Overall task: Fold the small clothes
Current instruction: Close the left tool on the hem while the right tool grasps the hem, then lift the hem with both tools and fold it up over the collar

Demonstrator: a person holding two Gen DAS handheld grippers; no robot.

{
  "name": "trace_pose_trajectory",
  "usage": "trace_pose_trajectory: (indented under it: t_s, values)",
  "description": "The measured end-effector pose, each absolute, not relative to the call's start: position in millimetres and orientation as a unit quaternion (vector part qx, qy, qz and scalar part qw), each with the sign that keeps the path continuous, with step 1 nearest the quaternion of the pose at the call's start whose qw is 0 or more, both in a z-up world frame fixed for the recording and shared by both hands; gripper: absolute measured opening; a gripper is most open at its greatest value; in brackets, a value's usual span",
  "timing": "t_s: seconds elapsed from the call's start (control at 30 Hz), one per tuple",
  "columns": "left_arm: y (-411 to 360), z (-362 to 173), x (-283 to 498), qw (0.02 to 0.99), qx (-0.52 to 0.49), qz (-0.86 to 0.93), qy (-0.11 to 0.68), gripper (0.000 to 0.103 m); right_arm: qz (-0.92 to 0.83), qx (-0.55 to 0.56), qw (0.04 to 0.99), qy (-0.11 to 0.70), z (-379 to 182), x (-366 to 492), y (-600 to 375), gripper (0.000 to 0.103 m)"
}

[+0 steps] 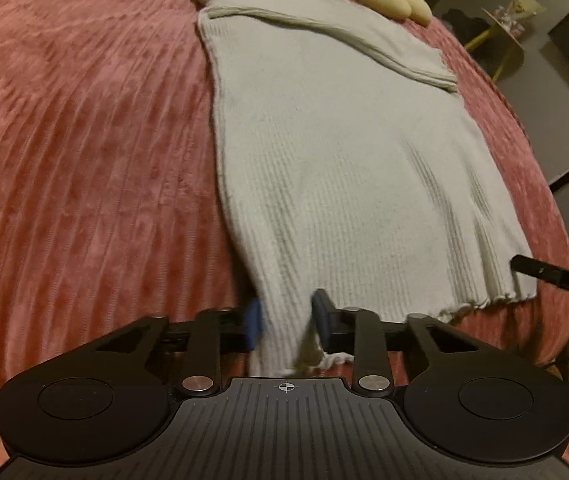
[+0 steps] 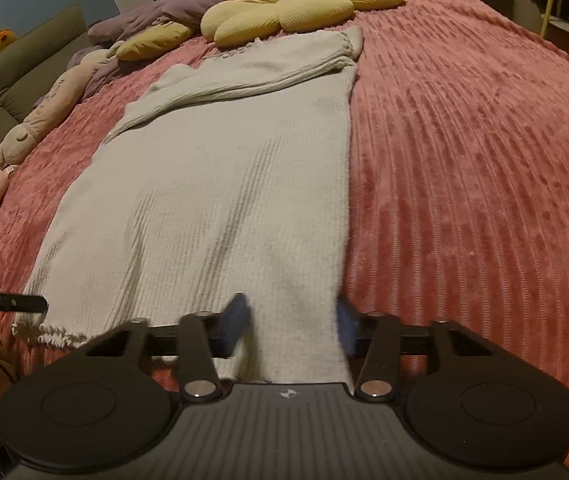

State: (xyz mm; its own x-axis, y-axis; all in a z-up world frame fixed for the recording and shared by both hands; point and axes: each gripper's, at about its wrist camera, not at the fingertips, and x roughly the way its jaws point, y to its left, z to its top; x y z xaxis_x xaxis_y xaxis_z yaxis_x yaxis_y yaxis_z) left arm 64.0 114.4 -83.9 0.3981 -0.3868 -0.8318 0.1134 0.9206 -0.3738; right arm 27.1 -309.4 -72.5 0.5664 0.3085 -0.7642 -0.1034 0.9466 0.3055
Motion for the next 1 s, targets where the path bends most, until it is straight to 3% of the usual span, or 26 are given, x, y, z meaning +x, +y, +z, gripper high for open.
trace_pose_trajectory:
  t_s: [0.07, 0.13, 0.2, 0.27, 0.33, 0.43, 0.57, 0.73, 0.83, 0.87, 0.9, 0.93, 1.0]
  values:
    - [119, -84, 65, 0.822, -0.137, -0.157, 0.531, 0.029, 0.121, 0.130, 0.873, 0.454, -73, 28, -316, 0.036]
    - [118, -84, 67, 0.819, -0.129, -0.165, 0.533, 0.038, 0.128, 0.136, 0.868, 0.460, -74, 28, -318, 0.036]
    - [115, -83, 69, 0.818, -0.119, -0.179, 0.534, 0.040, 0.137, 0.134, 0.863, 0.468, -74, 29, -317, 0.039]
    - [111, -83, 72, 0.817, -0.106, -0.183, 0.536, 0.037, 0.145, 0.136, 0.857, 0.476, -74, 31, -316, 0.041]
    - [110, -82, 75, 0.814, -0.099, -0.187, 0.541, 0.017, 0.149, 0.130, 0.850, 0.488, -74, 33, -315, 0.041]
    - [116, -81, 78, 0.807, -0.116, -0.190, 0.546, 0.012, 0.161, 0.126, 0.844, 0.495, -74, 36, -317, 0.041]
    - [118, -78, 76, 0.807, -0.131, -0.196, 0.541, 0.011, 0.159, 0.132, 0.842, 0.498, -75, 37, -323, 0.025]
    - [128, -75, 76, 0.800, -0.166, -0.222, 0.532, 0.012, 0.167, 0.211, 0.823, 0.500, -79, 38, -341, 0.023]
    - [122, -80, 79, 0.795, -0.148, -0.225, 0.544, 0.028, 0.169, 0.206, 0.817, 0.512, -85, 40, -337, 0.024]
    - [120, -83, 80, 0.792, -0.145, -0.227, 0.548, 0.028, 0.172, 0.206, 0.815, 0.514, -86, 41, -335, 0.025]
    - [117, -84, 80, 0.791, -0.143, -0.229, 0.549, 0.027, 0.173, 0.208, 0.812, 0.517, -87, 43, -333, 0.025]
    - [114, -84, 81, 0.792, -0.138, -0.229, 0.549, 0.013, 0.174, 0.207, 0.811, 0.519, -87, 44, -332, 0.027]
    - [113, -81, 84, 0.792, -0.138, -0.232, 0.548, 0.011, 0.177, 0.194, 0.813, 0.520, -84, 45, -328, 0.025]
